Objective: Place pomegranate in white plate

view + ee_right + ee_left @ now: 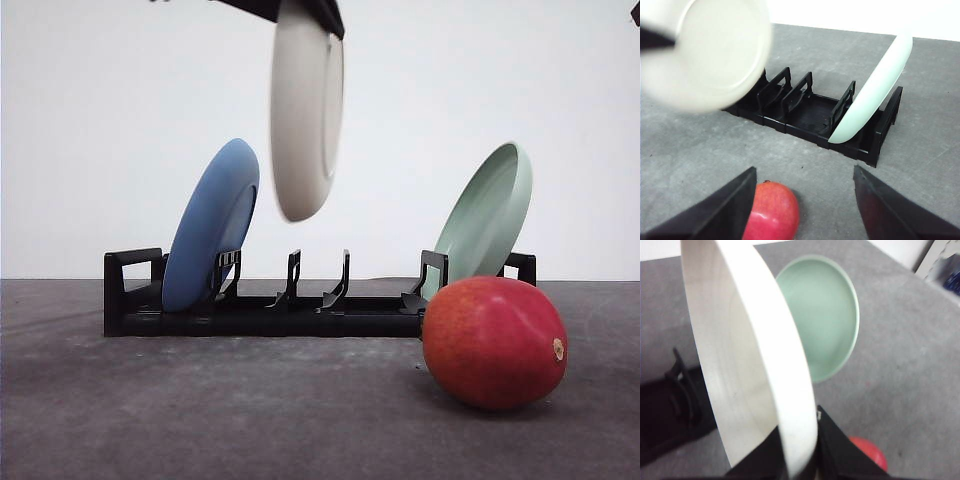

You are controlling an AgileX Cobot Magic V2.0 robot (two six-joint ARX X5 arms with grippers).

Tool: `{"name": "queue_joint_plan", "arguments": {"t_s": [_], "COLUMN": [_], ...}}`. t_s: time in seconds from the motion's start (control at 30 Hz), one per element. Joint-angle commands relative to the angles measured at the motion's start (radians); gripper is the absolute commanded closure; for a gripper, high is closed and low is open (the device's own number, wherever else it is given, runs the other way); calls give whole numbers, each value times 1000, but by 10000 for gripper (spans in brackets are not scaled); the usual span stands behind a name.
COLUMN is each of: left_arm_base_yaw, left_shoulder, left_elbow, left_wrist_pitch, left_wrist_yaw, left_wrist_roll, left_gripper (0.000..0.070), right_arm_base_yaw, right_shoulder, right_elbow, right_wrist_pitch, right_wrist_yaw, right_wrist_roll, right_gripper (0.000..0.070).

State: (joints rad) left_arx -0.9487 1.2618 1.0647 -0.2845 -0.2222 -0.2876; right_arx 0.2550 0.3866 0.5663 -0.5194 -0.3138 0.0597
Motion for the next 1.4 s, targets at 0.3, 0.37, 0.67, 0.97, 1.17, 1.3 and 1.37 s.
{"name": "queue_joint_plan", "arguments": {"t_s": [0.3,0.37,0.67,0.97,1.17,1.3,1.37], "left_arm_base_yaw": [-177,-194,-232,-250,-282,-301,-308], "left_shoulder": [-160,-176,-144,13,161,235,260], "left_elbow": [-285,-320,-340,-336,-316,-297,-287], "left_wrist_pitch": [92,86,-45,-74,-75,-61,-59], "left_wrist_yaw": [-172,-174,-174,-256,-354,-370,-370], "left_wrist_roll": [44,78,369,709,832,856,856], "left_gripper": [690,690,690,690,690,687,673], "right_arm_base_yaw": [4,4,4,4,4,4,4], "right_shoulder": [3,3,3,3,3,3,3], "right_elbow": [17,17,17,17,17,17,17], "right_wrist_pitch": [10,10,10,10,10,10,10], "right_wrist_yaw": [0,0,0,0,0,0,0], "right_wrist_roll": [8,8,9,9,9,8,8], "right_gripper": [311,311,311,311,311,311,311]}}
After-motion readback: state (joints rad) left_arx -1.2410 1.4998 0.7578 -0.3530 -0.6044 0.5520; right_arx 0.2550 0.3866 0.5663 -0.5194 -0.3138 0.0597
